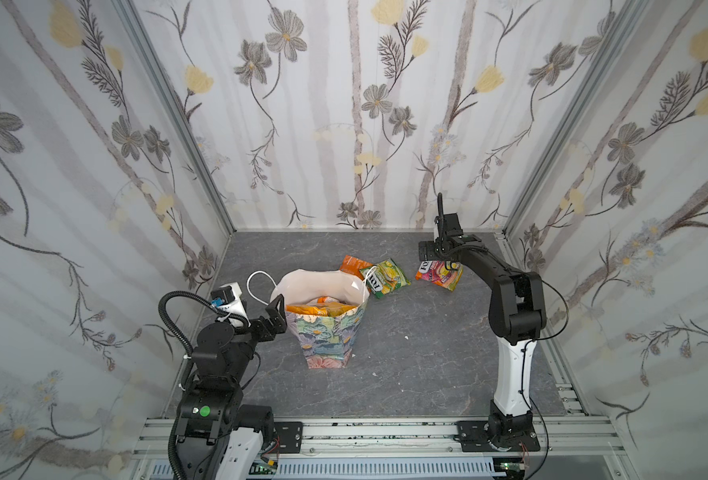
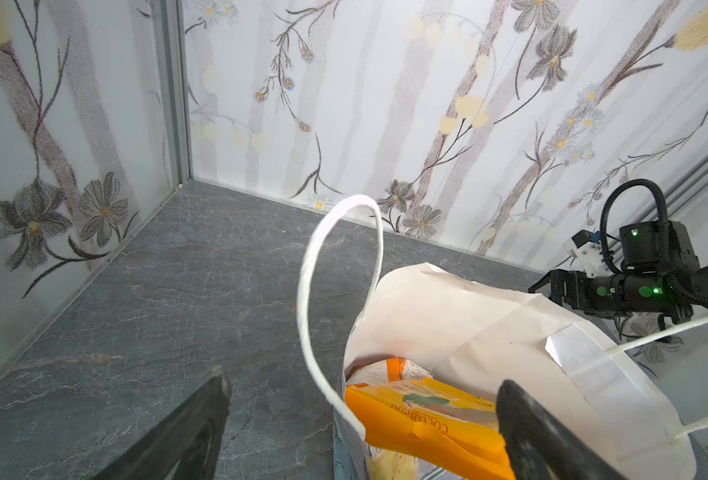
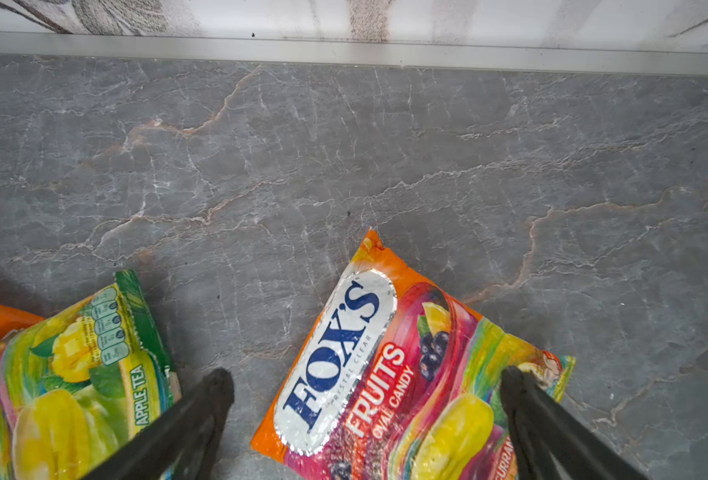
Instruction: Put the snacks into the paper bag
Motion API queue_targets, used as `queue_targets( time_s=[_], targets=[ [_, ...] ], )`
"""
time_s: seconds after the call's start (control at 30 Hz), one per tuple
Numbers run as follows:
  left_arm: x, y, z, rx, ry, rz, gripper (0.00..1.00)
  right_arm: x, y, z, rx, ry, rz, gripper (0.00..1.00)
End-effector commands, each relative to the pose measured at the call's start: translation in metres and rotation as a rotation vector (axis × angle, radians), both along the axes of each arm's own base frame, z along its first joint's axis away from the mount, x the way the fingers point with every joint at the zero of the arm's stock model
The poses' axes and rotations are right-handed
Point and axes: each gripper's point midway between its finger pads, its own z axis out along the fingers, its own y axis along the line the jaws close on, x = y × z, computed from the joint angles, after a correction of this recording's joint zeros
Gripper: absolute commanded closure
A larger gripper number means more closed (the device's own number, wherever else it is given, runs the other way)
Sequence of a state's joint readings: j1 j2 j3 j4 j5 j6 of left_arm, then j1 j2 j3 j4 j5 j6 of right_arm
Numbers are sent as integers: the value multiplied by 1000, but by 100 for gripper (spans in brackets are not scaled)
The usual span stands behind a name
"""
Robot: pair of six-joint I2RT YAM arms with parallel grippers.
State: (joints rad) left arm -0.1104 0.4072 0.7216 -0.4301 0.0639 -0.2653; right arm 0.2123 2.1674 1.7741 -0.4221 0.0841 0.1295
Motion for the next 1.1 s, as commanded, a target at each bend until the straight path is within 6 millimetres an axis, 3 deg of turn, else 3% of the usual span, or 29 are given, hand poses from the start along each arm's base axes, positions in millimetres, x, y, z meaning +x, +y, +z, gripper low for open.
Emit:
queue_targets(
  time_s=[0.0,0.37,0.6,0.8,1.07],
  targets=[
    [1,0,6,-5,-26,1,0,1,2,-8,1,18,12,0],
    [2,0,4,-6,-20,1,0,-9,10,-43,72,106,38,0],
    [1,3,5,-6,-22,18,0,-36,10,-51,109,126,32,0],
    [2,2,3,-5,-16,12,0,-71,14,-42,186,113,25,1],
    [1,3,4,-6,-20,16,0,-145,29,-44,270,100,29,3]
  ],
)
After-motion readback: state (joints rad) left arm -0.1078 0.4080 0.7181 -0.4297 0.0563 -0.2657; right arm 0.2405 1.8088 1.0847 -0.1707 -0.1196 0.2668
